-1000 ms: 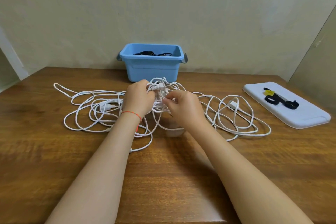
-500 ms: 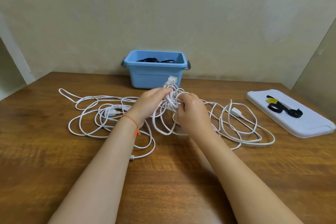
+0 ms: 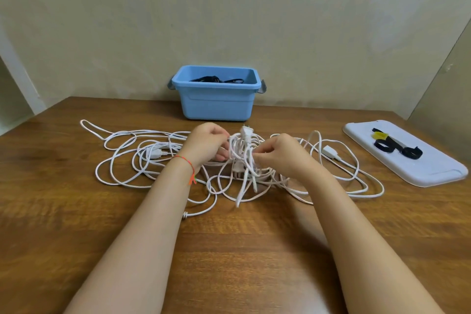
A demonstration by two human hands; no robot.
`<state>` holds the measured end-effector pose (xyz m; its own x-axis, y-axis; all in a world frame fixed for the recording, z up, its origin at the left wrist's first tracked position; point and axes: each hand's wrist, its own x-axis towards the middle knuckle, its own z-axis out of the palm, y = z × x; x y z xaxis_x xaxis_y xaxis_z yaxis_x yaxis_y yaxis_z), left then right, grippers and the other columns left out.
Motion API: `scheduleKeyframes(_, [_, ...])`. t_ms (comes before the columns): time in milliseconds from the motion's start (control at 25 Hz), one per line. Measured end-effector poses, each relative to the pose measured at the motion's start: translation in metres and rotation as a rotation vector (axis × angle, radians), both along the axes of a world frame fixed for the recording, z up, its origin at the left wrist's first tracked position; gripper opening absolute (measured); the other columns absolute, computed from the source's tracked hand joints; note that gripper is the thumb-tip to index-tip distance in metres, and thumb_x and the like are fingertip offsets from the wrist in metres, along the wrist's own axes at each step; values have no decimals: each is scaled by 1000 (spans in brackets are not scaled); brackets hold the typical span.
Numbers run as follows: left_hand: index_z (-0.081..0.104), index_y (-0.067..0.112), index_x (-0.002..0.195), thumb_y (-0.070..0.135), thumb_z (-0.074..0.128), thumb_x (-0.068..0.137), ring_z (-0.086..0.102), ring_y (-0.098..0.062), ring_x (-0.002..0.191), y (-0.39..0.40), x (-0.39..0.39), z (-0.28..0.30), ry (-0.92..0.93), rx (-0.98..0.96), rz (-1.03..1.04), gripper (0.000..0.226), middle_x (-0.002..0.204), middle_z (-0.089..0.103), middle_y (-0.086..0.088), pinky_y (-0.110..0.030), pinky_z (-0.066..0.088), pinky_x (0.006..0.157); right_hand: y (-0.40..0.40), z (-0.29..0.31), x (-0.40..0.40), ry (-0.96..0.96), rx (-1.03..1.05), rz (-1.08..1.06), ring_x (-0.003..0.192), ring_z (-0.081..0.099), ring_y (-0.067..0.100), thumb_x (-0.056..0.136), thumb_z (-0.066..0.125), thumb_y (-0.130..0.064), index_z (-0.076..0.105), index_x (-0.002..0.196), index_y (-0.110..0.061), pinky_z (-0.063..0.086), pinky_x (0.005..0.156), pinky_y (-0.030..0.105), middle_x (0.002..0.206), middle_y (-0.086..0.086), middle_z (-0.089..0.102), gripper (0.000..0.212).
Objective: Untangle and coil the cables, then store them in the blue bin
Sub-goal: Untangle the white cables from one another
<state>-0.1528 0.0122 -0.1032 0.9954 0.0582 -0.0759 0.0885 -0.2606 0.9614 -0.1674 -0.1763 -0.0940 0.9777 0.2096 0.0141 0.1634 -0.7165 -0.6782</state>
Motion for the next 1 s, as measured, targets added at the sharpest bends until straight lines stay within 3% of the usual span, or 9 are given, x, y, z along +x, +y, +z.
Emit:
scheduleKeyframes(80, [68, 6, 101, 0, 57, 93, 68, -14, 67, 3, 2, -7, 53, 110, -94, 15, 85, 71, -9, -24, 57, 62, -8, -2, 3, -3, -49, 19, 44, 40, 6, 89, 66, -23, 77, 75, -27, 36, 44, 19, 63, -3, 64, 18])
scheduleKeyframes(200, [72, 12, 87, 6, 68, 88, 64, -13, 66, 3, 2, -11, 68, 219, -138, 7, 79, 70, -4, -20, 51, 57, -11, -8, 7, -39, -3, 3, 50, 46, 7, 92, 60, -15, 75, 82, -25, 38, 46, 17, 65, -5, 63, 20])
scheduleKeyframes(320, [70, 6, 80, 16, 67, 91, 59, -14, 54, 2, 4, -12, 130, 224, -112, 16, 70, 67, -7, -20, 48, 48, -11, -20, 14, -46, 97, 14, 67, 56, 16, 95, 62, -18, 74, 86, -26, 50, 61, 32, 85, 12, 70, 17])
scheduleKeyframes(480, [68, 8, 77, 24, 61, 94, 45, -13, 45, -3, 9, -14, 239, 318, -78, 24, 63, 58, -3, -21, 36, 42, -13, -27, 18, -37, 172, 59, 73, 59, 22, 93, 66, -19, 75, 87, -31, 56, 75, 48, 89, 16, 69, 16])
scheduleKeyframes(640, [60, 11, 70, 37, 65, 91, 41, -16, 47, -6, 13, -20, 275, 380, -70, 34, 63, 52, -5, -23, 35, 44, -12, -30, 20, -40, 171, 95, 69, 54, 21, 92, 66, -16, 74, 84, -32, 55, 74, 52, 87, 20, 65, 20])
scheduleKeyframes(760, [59, 10, 67, 21, 69, 87, 41, -13, 47, -4, 11, -20, 232, 216, -41, 24, 61, 50, -5, -22, 34, 42, -12, -30, 20, -41, 163, 98, 68, 53, 19, 91, 67, -17, 75, 83, -29, 55, 70, 49, 83, 19, 65, 17])
scheduleKeyframes(880, [70, 4, 88, 12, 73, 88, 57, -12, 54, 0, 5, -14, 63, -73, 31, 8, 70, 63, -9, -19, 47, 48, -12, -27, 18, -49, 207, 40, 64, 50, 15, 91, 68, -17, 75, 80, -26, 48, 60, 34, 70, 6, 59, 16])
scheduleKeyframes(1000, [73, 5, 96, 10, 75, 87, 71, -13, 66, 2, 1, -10, -57, -97, 55, 11, 77, 74, -10, -20, 56, 58, -12, -24, 17, -97, 275, -46, 58, 45, 11, 93, 66, -15, 72, 76, -25, 41, 54, 26, 64, -2, 55, 20])
